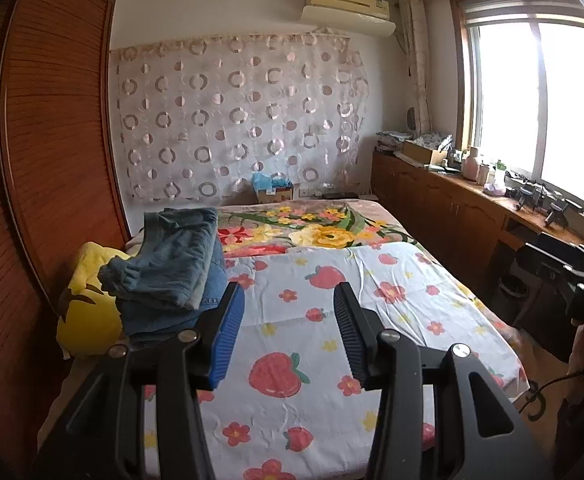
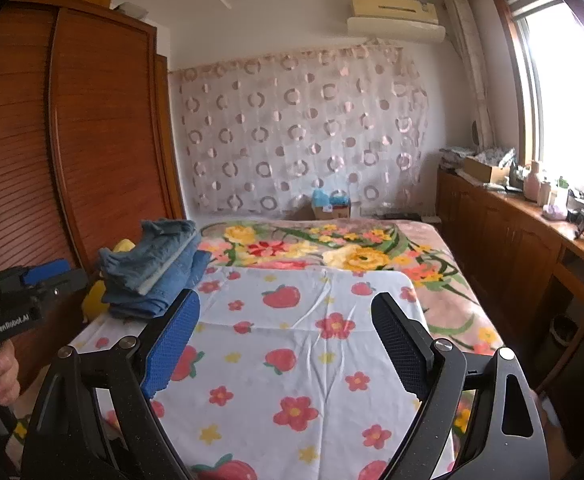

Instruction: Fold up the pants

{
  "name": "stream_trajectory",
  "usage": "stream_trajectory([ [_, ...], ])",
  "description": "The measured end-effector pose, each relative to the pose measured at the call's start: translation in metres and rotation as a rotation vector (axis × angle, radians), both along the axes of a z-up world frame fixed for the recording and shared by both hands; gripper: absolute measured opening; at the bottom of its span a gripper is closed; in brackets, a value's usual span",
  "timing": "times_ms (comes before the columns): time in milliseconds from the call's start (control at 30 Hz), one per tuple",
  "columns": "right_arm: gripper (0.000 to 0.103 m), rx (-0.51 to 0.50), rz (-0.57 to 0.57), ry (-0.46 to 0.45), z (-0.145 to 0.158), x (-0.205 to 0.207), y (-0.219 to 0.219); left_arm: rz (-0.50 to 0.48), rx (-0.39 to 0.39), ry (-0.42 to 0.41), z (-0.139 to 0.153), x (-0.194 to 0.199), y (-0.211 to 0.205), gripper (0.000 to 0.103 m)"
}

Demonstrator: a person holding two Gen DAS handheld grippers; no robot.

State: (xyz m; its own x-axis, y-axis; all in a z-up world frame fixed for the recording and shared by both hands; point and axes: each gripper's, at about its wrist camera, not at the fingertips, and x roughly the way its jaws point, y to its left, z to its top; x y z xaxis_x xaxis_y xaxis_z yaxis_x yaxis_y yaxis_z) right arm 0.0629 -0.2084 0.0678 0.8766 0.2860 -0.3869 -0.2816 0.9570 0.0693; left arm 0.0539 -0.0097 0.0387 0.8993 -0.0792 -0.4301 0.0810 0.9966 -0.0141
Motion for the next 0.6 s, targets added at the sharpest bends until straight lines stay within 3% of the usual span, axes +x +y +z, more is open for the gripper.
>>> stream_trajectory([
  [600, 0.089, -0.006, 0.005, -0.012, 0.0025, -0.0049, 0.0053, 0.016, -0.005, -0.012, 0.0038, -0.0045, 0.0063, 0.047],
])
